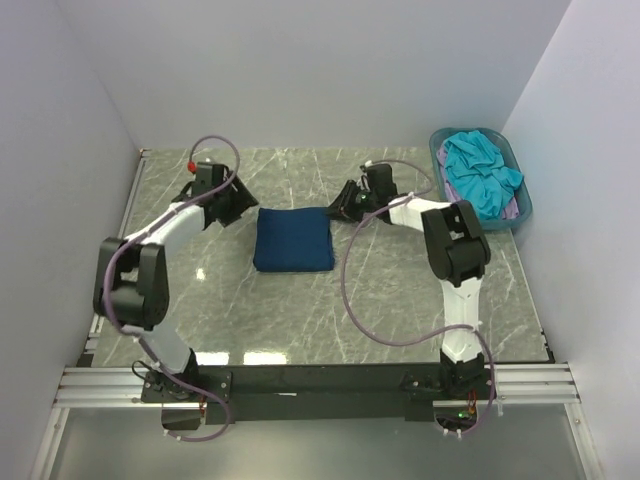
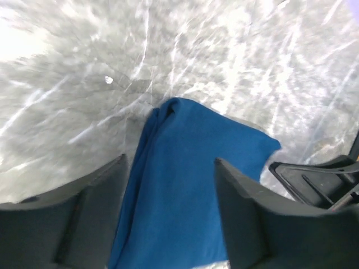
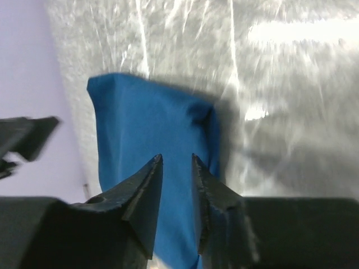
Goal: Fold and stack the t-shirts
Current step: Fold the tshirt
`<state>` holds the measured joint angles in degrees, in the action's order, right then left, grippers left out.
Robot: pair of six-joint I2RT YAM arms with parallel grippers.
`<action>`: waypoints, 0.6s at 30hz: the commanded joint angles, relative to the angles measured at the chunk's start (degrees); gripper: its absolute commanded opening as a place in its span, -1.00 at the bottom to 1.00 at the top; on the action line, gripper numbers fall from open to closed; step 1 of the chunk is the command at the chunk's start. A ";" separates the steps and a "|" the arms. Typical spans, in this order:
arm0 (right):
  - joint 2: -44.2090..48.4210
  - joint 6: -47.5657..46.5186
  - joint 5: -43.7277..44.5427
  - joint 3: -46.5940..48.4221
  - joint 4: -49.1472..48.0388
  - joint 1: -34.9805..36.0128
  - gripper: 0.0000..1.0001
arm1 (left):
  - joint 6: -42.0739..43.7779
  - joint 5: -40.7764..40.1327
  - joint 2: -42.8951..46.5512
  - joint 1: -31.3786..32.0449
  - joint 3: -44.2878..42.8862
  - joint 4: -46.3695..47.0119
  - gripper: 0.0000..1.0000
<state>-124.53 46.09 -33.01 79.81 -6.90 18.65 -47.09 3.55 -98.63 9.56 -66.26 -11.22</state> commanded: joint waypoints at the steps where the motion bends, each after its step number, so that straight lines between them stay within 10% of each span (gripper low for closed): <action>1: 9.64 -8.72 5.41 -1.14 9.78 -0.11 -0.28 | 3.50 -5.29 7.21 0.02 -1.60 -5.20 0.46; 8: 23.18 -16.46 14.64 -8.08 21.12 1.21 0.17 | 2.53 -7.51 16.79 3.88 7.60 -13.12 0.79; 18: 46.37 -21.92 19.13 -23.54 27.73 1.56 0.40 | -6.26 -6.36 20.32 10.74 20.82 -6.54 0.61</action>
<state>-83.46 26.87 -15.42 59.40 18.72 19.90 -50.81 -2.00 -78.46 20.21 -44.88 -21.65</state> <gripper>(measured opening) 0.699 0.811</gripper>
